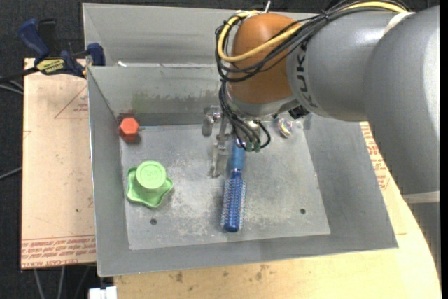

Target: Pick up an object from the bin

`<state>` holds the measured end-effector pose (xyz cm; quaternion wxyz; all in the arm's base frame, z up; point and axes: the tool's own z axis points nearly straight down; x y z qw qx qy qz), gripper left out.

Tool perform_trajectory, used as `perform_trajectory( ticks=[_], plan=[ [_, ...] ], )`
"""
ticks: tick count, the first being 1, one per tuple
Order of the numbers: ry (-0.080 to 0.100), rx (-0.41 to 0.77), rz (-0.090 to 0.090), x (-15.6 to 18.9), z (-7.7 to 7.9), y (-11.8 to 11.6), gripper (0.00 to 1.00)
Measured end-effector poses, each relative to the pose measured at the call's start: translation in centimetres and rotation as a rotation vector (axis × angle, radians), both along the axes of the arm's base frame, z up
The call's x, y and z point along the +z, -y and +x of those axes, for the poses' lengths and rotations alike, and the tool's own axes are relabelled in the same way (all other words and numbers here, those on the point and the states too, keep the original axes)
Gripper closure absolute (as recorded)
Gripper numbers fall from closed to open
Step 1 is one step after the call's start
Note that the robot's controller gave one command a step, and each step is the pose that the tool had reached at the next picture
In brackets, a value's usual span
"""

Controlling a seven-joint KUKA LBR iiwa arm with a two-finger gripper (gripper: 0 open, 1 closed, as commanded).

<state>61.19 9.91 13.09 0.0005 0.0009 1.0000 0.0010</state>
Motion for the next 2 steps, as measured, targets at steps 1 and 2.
perform_trajectory(
  ticks=[1,2],
  plan=[
    [0.0,0.24,-0.002,-2.5,-1.6,4.0,0.0],
    [-0.002,0.326,-0.001,-0.8,-7.7,4.1,0.0]
  ],
)
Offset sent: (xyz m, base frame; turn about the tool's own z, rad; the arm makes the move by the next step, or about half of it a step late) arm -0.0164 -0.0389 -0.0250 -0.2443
